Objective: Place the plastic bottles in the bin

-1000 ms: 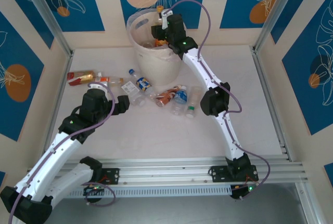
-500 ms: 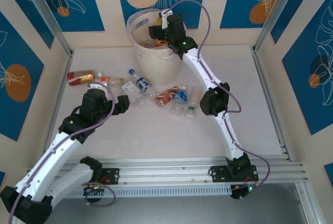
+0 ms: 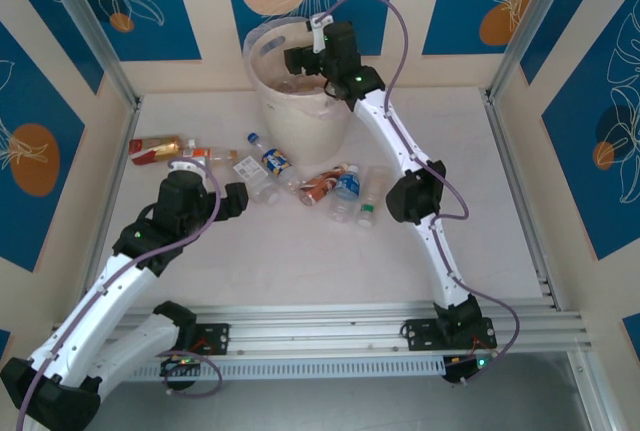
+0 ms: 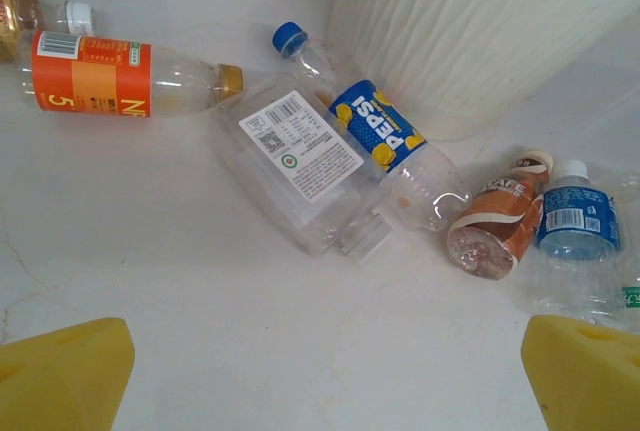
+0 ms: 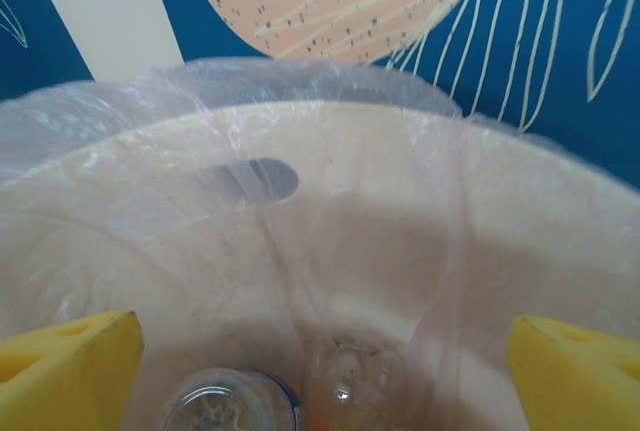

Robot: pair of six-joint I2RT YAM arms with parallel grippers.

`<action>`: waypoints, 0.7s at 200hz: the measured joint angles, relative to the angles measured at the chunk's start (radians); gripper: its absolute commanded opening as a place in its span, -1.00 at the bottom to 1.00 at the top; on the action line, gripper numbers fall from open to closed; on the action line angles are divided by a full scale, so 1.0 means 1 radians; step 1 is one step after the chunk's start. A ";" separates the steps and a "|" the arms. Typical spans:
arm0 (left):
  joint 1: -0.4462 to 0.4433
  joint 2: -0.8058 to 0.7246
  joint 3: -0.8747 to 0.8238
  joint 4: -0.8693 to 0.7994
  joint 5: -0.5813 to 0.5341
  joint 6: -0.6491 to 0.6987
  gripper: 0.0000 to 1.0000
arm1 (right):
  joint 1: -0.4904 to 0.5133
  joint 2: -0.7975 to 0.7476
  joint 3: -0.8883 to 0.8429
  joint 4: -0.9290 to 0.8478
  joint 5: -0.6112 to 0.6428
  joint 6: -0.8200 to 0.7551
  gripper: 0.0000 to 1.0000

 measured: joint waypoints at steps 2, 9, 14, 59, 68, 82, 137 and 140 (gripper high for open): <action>0.000 0.001 0.000 0.000 -0.002 -0.001 0.99 | 0.000 -0.006 0.000 -0.003 0.000 -0.002 0.92; 0.000 0.005 0.000 0.000 -0.005 -0.007 0.99 | 0.002 -0.025 0.000 -0.010 0.000 -0.010 0.93; 0.000 0.009 0.001 -0.001 -0.008 -0.010 0.99 | 0.003 -0.043 0.000 -0.015 0.000 -0.014 0.93; 0.000 0.051 0.069 -0.038 -0.070 -0.042 0.99 | 0.018 -0.210 -0.001 -0.060 0.008 -0.042 0.99; 0.000 0.061 0.092 -0.047 -0.090 -0.047 0.99 | 0.024 -0.239 -0.006 -0.074 0.013 -0.043 0.99; 0.000 0.080 0.134 -0.067 -0.117 -0.056 0.99 | 0.037 -0.293 -0.040 -0.099 0.032 -0.042 0.99; 0.029 0.216 0.282 -0.127 -0.200 -0.055 0.99 | 0.084 -0.612 -0.496 -0.133 0.129 0.007 0.99; 0.036 0.228 0.291 -0.130 -0.202 -0.055 0.99 | 0.085 -0.632 -0.527 -0.130 0.133 0.012 0.99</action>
